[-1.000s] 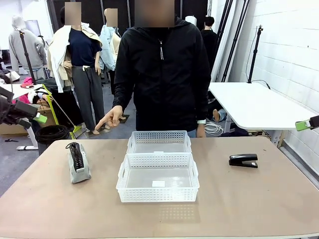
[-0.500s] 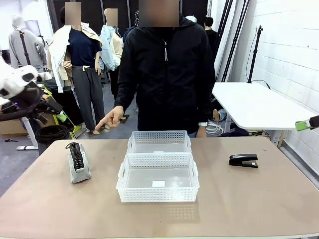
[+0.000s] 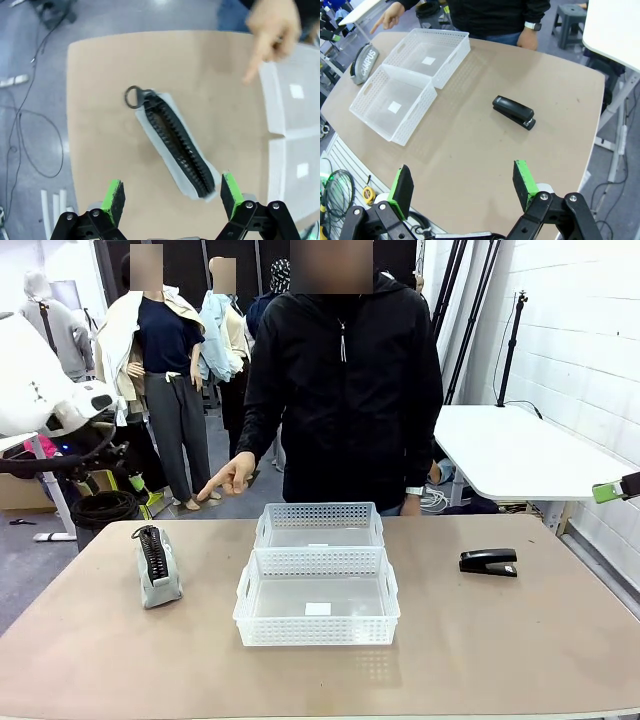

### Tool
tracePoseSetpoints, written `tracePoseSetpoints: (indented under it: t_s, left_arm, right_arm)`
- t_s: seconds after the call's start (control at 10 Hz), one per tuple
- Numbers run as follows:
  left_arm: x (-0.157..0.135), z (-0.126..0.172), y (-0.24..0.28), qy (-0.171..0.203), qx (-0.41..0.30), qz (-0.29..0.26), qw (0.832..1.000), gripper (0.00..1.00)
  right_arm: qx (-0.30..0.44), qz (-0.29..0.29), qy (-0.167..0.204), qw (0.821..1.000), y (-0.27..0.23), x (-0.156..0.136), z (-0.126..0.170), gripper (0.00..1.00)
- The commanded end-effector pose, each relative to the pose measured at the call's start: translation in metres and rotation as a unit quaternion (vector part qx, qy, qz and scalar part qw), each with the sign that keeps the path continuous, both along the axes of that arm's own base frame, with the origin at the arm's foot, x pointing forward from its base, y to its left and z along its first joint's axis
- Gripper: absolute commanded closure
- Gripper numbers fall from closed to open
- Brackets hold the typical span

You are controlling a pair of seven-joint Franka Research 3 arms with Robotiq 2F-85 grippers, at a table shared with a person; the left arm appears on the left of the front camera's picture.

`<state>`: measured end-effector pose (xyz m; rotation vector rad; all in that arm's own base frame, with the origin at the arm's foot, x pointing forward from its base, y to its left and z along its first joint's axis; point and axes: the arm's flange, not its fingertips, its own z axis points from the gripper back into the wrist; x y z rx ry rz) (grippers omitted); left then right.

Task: Distribute items into two baskets.
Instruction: Pick up the Pencil pouch that the person points to.

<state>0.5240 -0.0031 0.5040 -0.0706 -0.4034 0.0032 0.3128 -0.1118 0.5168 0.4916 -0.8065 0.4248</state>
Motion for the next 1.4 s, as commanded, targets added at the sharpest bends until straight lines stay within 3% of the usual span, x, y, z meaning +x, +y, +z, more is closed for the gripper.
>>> tracePoseSetpoints:
  t_s: [0.0, 0.2, 0.6, 1.3]
  left_arm:
    - [0.006, -0.018, -0.013, -0.012, 0.032, 0.078, 0.996, 0.00]
    - [0.017, -0.037, -0.019, -0.002, 0.022, 0.105, 0.994, 0.00]
    - [0.033, -0.069, -0.024, 0.068, -0.011, 0.141, 0.988, 0.00]
    - [0.065, -0.118, -0.034, 0.097, -0.043, 0.178, 0.978, 0.00]
  right_arm:
    - [0.008, 0.001, 0.004, 1.000, 0.001, 0.001, 0.000, 0.00]
    - [0.008, 0.001, 0.004, 1.000, 0.001, 0.001, 0.000, 0.00]
    - [0.008, 0.001, 0.004, 1.000, 0.001, 0.001, 0.000, 0.00]
    - [0.008, 0.001, 0.004, 1.000, 0.001, 0.001, 0.000, 0.00]
